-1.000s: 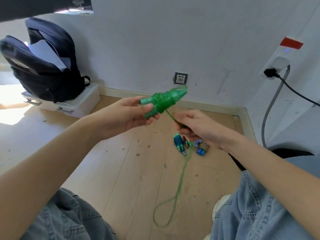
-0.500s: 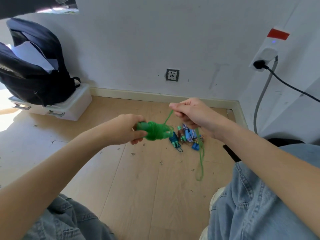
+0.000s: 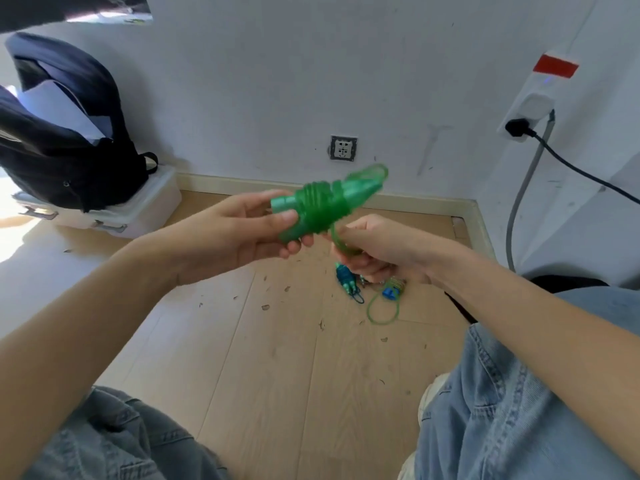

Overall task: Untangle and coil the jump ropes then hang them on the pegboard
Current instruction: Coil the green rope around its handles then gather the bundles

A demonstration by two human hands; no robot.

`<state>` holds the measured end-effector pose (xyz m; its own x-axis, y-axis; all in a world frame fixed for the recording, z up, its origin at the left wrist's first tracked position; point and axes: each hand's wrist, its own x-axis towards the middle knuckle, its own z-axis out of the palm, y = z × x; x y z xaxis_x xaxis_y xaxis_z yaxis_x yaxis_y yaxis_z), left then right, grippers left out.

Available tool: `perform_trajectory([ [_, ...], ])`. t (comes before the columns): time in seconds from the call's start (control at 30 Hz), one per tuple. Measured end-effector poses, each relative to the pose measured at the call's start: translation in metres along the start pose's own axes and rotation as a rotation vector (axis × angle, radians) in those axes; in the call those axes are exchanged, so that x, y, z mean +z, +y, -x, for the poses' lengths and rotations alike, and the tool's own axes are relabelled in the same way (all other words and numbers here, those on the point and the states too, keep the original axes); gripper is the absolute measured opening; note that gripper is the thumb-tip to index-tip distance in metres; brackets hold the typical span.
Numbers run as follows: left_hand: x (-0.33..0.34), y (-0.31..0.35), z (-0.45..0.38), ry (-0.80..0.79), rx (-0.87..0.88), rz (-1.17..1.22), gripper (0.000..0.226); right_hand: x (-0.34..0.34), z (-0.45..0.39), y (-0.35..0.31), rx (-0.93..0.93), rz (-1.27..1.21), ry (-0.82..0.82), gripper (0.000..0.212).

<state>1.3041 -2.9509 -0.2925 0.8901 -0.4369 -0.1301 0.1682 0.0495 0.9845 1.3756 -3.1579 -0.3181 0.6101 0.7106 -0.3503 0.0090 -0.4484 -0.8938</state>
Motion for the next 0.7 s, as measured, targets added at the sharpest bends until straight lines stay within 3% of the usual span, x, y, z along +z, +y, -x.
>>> perform_trajectory([
  [0.07, -0.007, -0.001, -0.004, 0.185, 0.046, 0.187, 0.027, 0.002, 0.001, 0.000, -0.020, -0.064, 0.004, 0.050],
  [0.13, -0.015, -0.007, -0.009, 0.446, 0.035, 0.226, 0.028, 0.004, 0.003, -0.001, -0.040, -0.081, 0.020, 0.052],
  [0.2, -0.020, -0.017, -0.013, 0.676, -0.021, -0.012, 0.026, 0.002, 0.006, -0.002, -0.057, -0.071, 0.023, 0.053],
  [0.27, -0.021, -0.026, -0.015, 0.749, -0.106, -0.378, 0.025, -0.002, 0.008, -0.005, -0.090, -0.062, 0.033, 0.052],
  [0.37, -0.012, -0.031, -0.017, 0.534, -0.231, -0.837, 0.021, -0.010, 0.010, -0.008, -0.123, -0.057, 0.129, 0.051],
  [0.47, 0.003, -0.028, -0.016, 0.179, -0.292, -0.995, 0.008, -0.013, 0.009, -0.009, -0.147, 0.004, 0.209, 0.050],
  [0.6, 0.009, -0.006, -0.004, -0.138, -0.169, -0.639, 0.008, -0.012, 0.007, -0.007, -0.137, 0.108, 0.313, 0.055],
  [0.7, 0.003, 0.003, 0.004, -0.189, -0.051, -0.369, 0.020, -0.009, 0.007, -0.007, -0.098, 0.113, 0.245, 0.046],
])
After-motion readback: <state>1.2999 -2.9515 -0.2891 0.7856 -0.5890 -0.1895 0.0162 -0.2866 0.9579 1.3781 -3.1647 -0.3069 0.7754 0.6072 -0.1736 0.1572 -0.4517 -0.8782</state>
